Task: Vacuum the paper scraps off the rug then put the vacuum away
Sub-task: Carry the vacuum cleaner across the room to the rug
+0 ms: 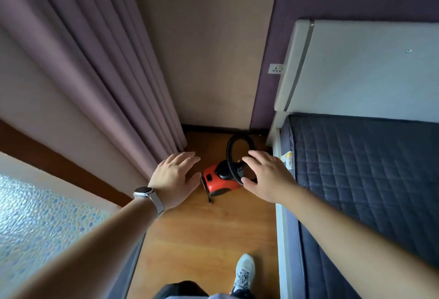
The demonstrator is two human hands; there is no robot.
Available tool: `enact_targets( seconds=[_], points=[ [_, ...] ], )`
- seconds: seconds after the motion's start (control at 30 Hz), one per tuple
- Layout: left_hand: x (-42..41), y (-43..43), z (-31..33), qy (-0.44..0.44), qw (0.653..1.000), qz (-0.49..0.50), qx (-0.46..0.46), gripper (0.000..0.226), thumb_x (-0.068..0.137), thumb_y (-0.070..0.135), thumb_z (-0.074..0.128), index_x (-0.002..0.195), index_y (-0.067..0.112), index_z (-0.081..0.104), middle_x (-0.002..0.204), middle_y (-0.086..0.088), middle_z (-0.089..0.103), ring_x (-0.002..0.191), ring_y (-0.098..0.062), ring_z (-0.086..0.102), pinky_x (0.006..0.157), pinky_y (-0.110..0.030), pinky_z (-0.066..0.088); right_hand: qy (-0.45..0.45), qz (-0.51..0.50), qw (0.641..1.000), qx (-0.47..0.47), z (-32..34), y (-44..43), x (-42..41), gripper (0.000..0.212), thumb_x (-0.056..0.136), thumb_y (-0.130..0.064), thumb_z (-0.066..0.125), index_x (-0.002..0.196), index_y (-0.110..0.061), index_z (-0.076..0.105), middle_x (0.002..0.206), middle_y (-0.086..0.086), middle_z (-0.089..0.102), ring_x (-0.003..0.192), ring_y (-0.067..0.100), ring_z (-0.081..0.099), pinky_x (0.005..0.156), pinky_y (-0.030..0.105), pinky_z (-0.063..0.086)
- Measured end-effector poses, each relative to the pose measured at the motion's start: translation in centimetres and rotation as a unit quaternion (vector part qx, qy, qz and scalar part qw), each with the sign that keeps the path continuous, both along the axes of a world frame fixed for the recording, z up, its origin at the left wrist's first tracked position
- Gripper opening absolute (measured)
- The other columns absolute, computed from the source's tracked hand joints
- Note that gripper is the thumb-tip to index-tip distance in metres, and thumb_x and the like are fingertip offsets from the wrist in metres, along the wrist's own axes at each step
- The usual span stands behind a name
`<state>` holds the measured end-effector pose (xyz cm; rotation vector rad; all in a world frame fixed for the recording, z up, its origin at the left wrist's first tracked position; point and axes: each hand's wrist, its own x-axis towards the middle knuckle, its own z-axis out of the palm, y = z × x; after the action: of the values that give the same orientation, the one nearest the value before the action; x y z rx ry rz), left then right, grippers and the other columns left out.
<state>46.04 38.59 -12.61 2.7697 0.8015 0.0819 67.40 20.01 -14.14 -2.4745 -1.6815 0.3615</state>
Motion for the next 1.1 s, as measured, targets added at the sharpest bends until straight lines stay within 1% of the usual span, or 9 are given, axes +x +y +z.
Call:
enact_targets(
  seconds=[0.07,0.17,0.37,0.5,0.67,0.77,0.87,0.97,1.1],
  points=[
    [1.2,0.7,-0.5,0.005,1.000,-0.005,-0.003,0.060,0.088,0.058,0.036,0.136,0.029,0.056,0.141,0.005,0.055,0.131,-0.019,0.047,0.107,-0.042,0.042,0.014,-0.011,1.000,0.003,-0.8,0.7,1.2,0.073,0.085,-0.059,0.033,0.141,-0.017,0.052,0.147,0.005,0.046,0.136,0.027,0.043,0.107,0.043,0.038],
    [3.4,3.2,-1.7,0.021,1.000,-0.002,-0.013,0.060,0.088,0.058,0.037,0.138,0.030,0.054,0.143,0.006,0.053,0.132,-0.019,0.046,0.108,-0.039,0.040,0.027,-0.027,0.999,0.015,-2.2,2.3,3.1,0.068,0.084,-0.057,0.040,0.137,-0.016,0.057,0.142,0.005,0.052,0.131,0.027,0.049,0.100,0.042,0.043],
    [7.5,9.1,-5.0,0.054,0.997,0.006,-0.051,0.051,0.095,0.050,0.049,0.142,0.031,0.048,0.147,0.007,0.047,0.136,-0.018,0.040,0.108,-0.039,0.037,0.046,-0.074,0.996,-0.020,-4.6,6.2,5.4,0.061,0.092,-0.049,0.055,0.145,-0.018,0.048,0.151,0.002,0.043,0.140,0.022,0.038,0.108,0.039,0.035],
    [10.2,12.6,-7.5,0.043,0.995,-0.008,-0.087,0.047,0.094,0.045,0.054,0.138,0.026,0.053,0.141,0.004,0.054,0.130,-0.019,0.047,0.103,-0.036,0.041,0.048,-0.119,0.991,-0.046,-5.9,8.4,6.7,0.060,0.093,-0.049,0.055,0.144,-0.018,0.047,0.151,0.002,0.044,0.139,0.021,0.040,0.108,0.035,0.035],
    [14.5,16.6,-13.7,0.048,0.989,-0.033,-0.136,0.045,0.092,0.041,0.059,0.132,0.022,0.059,0.134,0.000,0.061,0.125,-0.024,0.054,0.098,-0.037,0.045,0.054,-0.157,0.984,-0.065,-9.5,11.3,9.5,0.058,0.092,-0.048,0.057,0.141,-0.017,0.050,0.147,0.003,0.048,0.134,0.022,0.046,0.106,0.037,0.040],
    [16.3,17.2,-18.2,0.055,0.984,-0.021,-0.170,0.045,0.089,0.041,0.059,0.130,0.024,0.060,0.132,0.001,0.061,0.123,-0.024,0.054,0.097,-0.037,0.047,0.074,-0.162,0.981,-0.075,-13.1,12.7,10.5,0.058,0.092,-0.047,0.058,0.141,-0.018,0.050,0.145,0.001,0.049,0.132,0.022,0.047,0.104,0.036,0.042],
    [17.9,17.1,-23.5,0.067,0.981,-0.027,-0.182,0.050,0.086,0.048,0.052,0.129,0.026,0.059,0.130,0.002,0.061,0.120,-0.024,0.055,0.095,-0.035,0.047,0.089,-0.157,0.980,-0.078,-17.8,13.9,11.4,0.057,0.093,-0.045,0.058,0.142,-0.017,0.049,0.146,0.000,0.048,0.132,0.022,0.046,0.106,0.035,0.039],
    [19.4,16.8,-30.2,0.069,0.980,-0.027,-0.187,0.049,0.087,0.046,0.053,0.130,0.025,0.058,0.131,0.002,0.061,0.119,-0.024,0.055,0.093,-0.035,0.046,0.110,-0.142,0.980,-0.086,-24.5,14.9,12.3,0.053,0.095,-0.043,0.058,0.141,-0.018,0.048,0.143,0.000,0.048,0.132,0.022,0.045,0.108,0.036,0.039],
    [21.1,16.3,-40.4,0.054,0.982,-0.019,-0.180,0.044,0.090,0.042,0.056,0.130,0.025,0.058,0.128,0.003,0.062,0.115,-0.023,0.057,0.087,-0.035,0.047,0.122,-0.126,0.980,-0.090,-35.8,15.3,13.6,0.050,0.094,-0.045,0.057,0.137,-0.021,0.048,0.139,-0.002,0.050,0.129,0.020,0.047,0.107,0.036,0.040]
  ],
)
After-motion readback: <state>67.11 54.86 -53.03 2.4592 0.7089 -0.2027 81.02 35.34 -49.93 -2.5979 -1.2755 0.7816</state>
